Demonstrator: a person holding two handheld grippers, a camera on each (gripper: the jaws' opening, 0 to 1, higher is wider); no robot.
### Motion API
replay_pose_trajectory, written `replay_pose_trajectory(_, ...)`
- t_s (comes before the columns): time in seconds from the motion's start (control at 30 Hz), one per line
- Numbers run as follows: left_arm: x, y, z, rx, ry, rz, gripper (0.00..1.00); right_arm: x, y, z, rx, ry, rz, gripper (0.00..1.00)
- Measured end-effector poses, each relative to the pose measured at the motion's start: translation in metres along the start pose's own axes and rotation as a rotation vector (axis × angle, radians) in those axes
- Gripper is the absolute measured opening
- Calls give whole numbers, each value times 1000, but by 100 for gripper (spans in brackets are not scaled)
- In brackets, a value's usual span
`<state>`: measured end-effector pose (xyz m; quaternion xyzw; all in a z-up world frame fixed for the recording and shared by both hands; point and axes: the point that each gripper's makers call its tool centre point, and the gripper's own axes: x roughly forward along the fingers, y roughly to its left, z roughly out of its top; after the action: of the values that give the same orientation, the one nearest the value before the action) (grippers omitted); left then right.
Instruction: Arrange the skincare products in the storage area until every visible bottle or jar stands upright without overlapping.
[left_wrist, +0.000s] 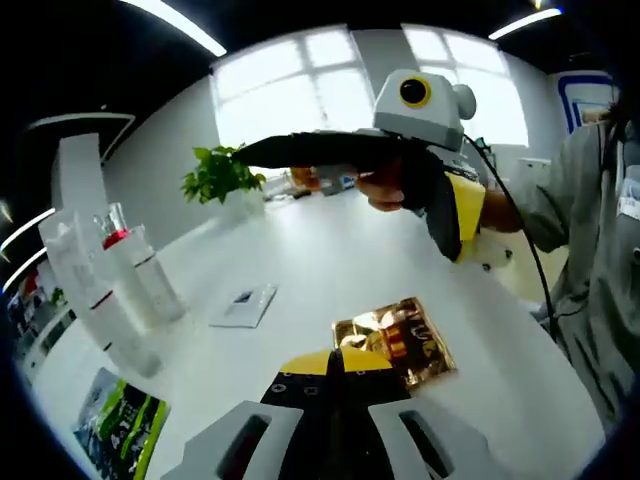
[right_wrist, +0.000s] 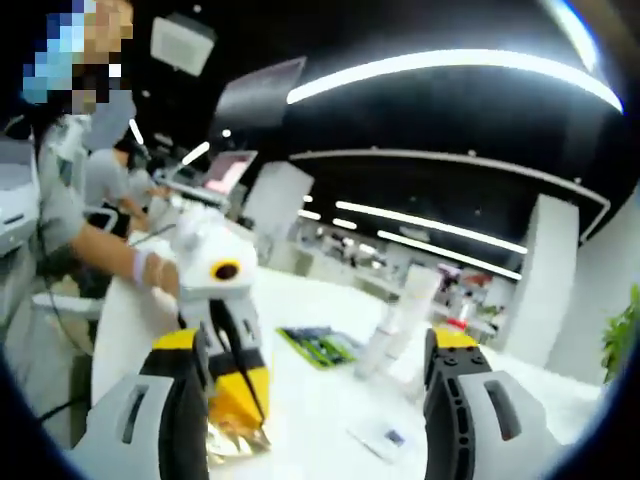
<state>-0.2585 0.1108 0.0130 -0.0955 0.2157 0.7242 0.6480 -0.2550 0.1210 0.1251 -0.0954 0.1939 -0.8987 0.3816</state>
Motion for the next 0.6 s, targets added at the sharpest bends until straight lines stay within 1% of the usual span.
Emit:
replay_pose_trajectory(0.1,-1,-2,0,14,4,8,0,-10,5,-5,-7,31,11,86)
replay_pose_trajectory(0.17,-2,-4,0,16,3,9,0,-14,14,-9,-3,54,47,84)
replay_pose_trajectory(0.2,-2,-5,0,17,2,9,0,-15,23,-14,-6,80,81,84)
replay_pose_trajectory(0.27,-3,-6,1,19,1,10,0,-16,32,-19,-26,113,109,85)
replay_pose_trajectory(0.3,-5,-7,1,20,1,11,0,-16,39,-24,-51,143,130,86)
replay_pose_trajectory(0.33,-4,-8,1,20,1,11,0,-17,43,-28,-73,165,136,87)
replay_pose_trajectory(0.4,-5,-8,1,19,0,10,0,-17,40,-30,-149,190,105,87)
replay_pose_trajectory(0.47,-6,-8,2,21,-1,9,0,-19,38,-32,-224,214,98,83)
replay_pose_trajectory(0.5,-7,-7,2,21,-2,9,0,-19,38,-33,-235,222,99,84)
replay_pose_trajectory(0.53,-8,-7,2,24,-2,7,0,-20,39,-35,-264,249,103,86)
replay_pose_trajectory(0.6,-9,-8,3,24,-1,7,0,-20,40,-35,-303,271,108,88)
